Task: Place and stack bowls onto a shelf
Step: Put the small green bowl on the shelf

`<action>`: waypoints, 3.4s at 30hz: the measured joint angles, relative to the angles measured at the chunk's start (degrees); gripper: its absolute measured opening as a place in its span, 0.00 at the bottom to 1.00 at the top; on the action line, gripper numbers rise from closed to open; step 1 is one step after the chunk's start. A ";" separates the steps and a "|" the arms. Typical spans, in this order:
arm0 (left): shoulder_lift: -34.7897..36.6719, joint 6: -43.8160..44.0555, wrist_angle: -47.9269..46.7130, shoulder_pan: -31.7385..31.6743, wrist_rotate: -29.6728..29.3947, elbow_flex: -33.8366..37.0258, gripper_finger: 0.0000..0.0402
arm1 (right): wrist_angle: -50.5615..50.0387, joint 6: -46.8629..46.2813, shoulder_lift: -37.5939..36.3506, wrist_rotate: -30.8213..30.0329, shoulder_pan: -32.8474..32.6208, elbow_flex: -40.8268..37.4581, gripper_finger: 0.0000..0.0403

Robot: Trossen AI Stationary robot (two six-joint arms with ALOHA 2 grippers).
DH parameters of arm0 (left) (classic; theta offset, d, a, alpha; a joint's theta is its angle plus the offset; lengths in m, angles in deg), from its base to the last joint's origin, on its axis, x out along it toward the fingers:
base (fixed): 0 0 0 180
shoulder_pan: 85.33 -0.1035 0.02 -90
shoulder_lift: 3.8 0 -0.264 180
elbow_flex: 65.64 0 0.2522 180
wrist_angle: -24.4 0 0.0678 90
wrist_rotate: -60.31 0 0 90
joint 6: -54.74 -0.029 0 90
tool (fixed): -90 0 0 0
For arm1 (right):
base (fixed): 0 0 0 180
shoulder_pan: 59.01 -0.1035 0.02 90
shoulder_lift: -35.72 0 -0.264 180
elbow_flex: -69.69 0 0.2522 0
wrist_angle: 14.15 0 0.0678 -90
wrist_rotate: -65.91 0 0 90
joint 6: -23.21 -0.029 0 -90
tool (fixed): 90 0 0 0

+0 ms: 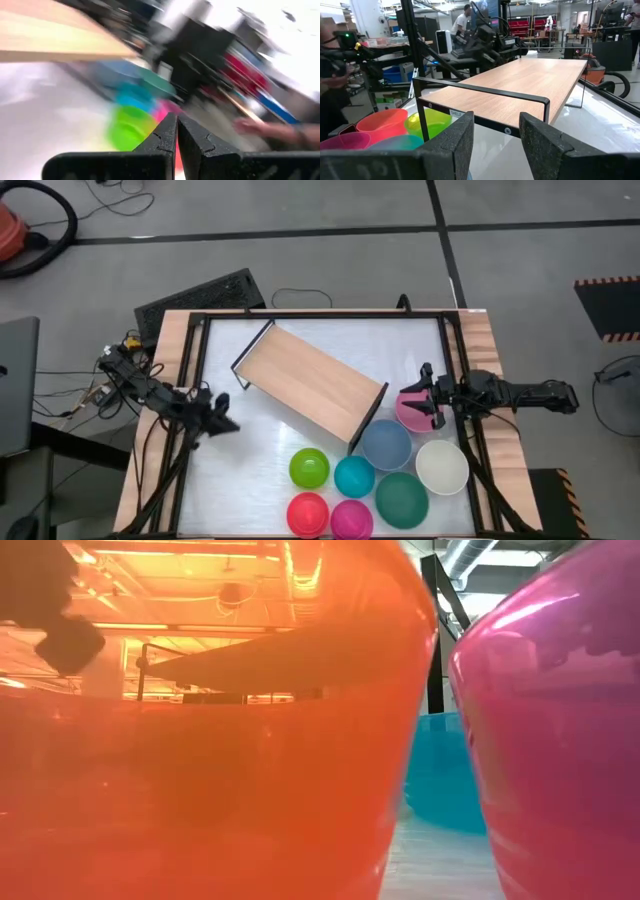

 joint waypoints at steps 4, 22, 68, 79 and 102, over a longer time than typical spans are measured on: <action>0.02 9.30 0.26 0.00 -10.82 0.01 0.00 | 0.00 -0.01 -0.02 0.00 0.00 -0.01 0.45; -0.01 18.42 0.38 0.00 -12.89 0.01 0.00 | 0.45 -0.02 -0.02 2.01 -0.21 -0.02 0.45; -4.66 3.80 40.78 -0.15 -24.87 -0.73 0.22 | 2.03 -56.08 0.00 -4.22 -1.62 2.21 0.45; -12.70 -14.17 40.24 -0.15 -21.33 -14.63 0.38 | 32.59 -36.64 -0.02 -2.76 -1.64 9.90 0.45; -43.91 -15.01 -16.20 -0.15 -20.10 -67.35 0.65 | -84.75 -43.48 40.81 -22.71 -1.62 58.45 0.50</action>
